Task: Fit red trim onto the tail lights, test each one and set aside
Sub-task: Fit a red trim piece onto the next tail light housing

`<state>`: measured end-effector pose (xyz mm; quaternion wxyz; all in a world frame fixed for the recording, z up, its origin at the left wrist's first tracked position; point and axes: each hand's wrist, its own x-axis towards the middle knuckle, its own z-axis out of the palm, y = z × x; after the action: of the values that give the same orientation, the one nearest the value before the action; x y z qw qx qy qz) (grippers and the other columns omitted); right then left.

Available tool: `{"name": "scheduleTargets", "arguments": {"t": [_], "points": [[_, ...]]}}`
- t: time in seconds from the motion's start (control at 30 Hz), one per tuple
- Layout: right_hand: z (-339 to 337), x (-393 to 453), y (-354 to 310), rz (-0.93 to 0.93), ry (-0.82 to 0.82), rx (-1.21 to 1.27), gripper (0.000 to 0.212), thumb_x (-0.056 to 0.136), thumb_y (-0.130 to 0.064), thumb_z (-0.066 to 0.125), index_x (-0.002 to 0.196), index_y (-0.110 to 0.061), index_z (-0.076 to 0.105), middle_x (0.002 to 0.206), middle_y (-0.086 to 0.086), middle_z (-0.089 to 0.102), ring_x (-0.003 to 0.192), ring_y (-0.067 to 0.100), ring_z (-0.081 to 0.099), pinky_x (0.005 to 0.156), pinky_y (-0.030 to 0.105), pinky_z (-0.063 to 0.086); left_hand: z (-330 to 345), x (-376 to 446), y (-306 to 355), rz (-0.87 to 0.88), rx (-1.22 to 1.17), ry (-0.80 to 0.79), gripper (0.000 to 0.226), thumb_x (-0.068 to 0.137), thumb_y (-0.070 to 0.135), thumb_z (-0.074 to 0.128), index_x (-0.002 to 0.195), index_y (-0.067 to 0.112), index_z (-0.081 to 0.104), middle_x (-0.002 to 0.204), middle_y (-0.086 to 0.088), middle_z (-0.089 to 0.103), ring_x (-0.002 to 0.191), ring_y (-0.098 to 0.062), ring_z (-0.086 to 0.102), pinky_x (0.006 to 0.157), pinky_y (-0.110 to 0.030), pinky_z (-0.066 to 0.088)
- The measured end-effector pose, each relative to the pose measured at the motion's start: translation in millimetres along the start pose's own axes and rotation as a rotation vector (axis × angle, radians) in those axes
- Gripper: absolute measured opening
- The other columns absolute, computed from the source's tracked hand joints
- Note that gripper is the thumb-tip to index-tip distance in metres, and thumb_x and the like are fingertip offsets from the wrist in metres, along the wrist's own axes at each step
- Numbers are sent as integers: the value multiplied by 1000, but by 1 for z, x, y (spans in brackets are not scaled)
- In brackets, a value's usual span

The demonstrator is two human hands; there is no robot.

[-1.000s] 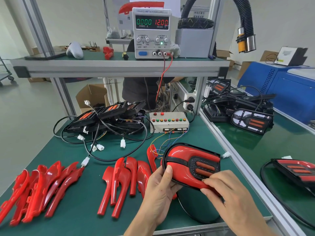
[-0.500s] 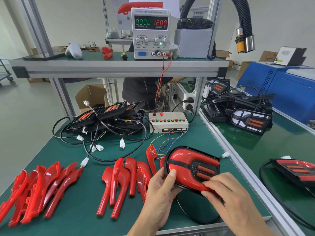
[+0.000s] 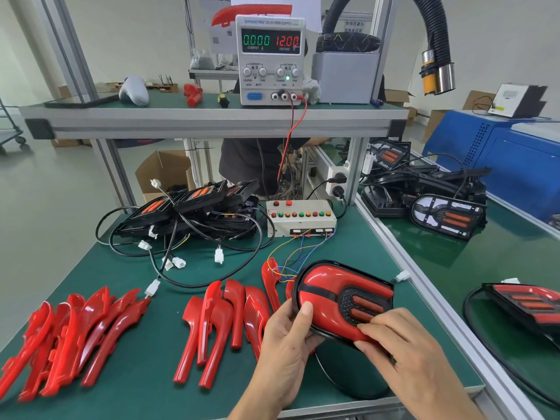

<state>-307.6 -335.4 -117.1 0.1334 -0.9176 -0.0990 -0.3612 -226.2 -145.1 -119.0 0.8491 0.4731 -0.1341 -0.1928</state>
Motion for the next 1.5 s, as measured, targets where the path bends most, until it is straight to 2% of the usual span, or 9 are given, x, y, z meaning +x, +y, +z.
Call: {"name": "scheduleTargets", "arguments": {"t": [0.37,0.57,0.8,0.87,1.0,1.1,1.23,1.37,1.5], "points": [[0,-2,-1,-7,26,-32,33,92,-38,63,92,-10,80,89,-6,64,83,15,60,78,26,52,-3,0,-2,-9,1,0,40,90,43,69,118,14,72,116,-24,72,101,-28,71,88,-38,58],[6,-1,-2,24,63,-2,30,91,-39,66,93,-12,79,91,-7,63,84,16,59,74,34,54,-5,3,-5,-36,-87,64,23,98,28,64,110,12,76,111,-21,73,92,-25,72,82,-38,59],[10,1,-8,106,124,32,33,86,-44,67,93,-16,81,91,-5,64,87,12,55,71,40,49,0,4,-6,-63,-82,126,35,92,35,59,110,10,75,111,-22,73,92,-27,72,78,-36,60],[10,-3,-12,186,135,78,42,87,-53,65,101,-16,81,100,-5,63,95,12,55,79,39,49,-1,3,-7,-60,-74,138,34,90,37,61,106,11,77,105,-20,74,88,-25,72,75,-33,60],[6,-11,-19,372,160,162,59,94,-64,51,116,-16,77,115,0,61,107,24,58,98,20,43,-2,3,-6,-60,-70,157,29,89,37,62,99,16,78,99,-17,74,84,-23,70,73,-31,59],[5,-14,-26,463,165,253,50,89,-54,58,121,-18,74,118,-3,61,110,16,58,99,19,43,-2,2,-7,-71,-80,159,27,89,36,62,98,16,78,99,-17,74,84,-22,70,73,-32,59],[4,-13,-34,732,200,448,22,96,-48,62,111,-41,75,124,-16,59,122,4,54,97,14,43,-1,1,-7,-80,-87,162,30,87,36,64,101,14,78,100,-17,74,83,-23,71,70,-30,59],[7,-10,-32,1082,246,667,21,88,-29,75,105,-40,70,117,-12,66,100,-11,63,84,19,47,0,1,-8,-98,-76,165,41,88,37,63,113,6,73,108,-21,74,90,-25,72,74,-31,59],[11,-7,-31,1294,222,1064,27,90,-24,70,116,-22,62,110,9,73,100,27,71,77,41,55,-2,2,-10,-101,-67,160,42,89,39,61,111,5,74,110,-24,73,93,-28,72,77,-34,60]]}}
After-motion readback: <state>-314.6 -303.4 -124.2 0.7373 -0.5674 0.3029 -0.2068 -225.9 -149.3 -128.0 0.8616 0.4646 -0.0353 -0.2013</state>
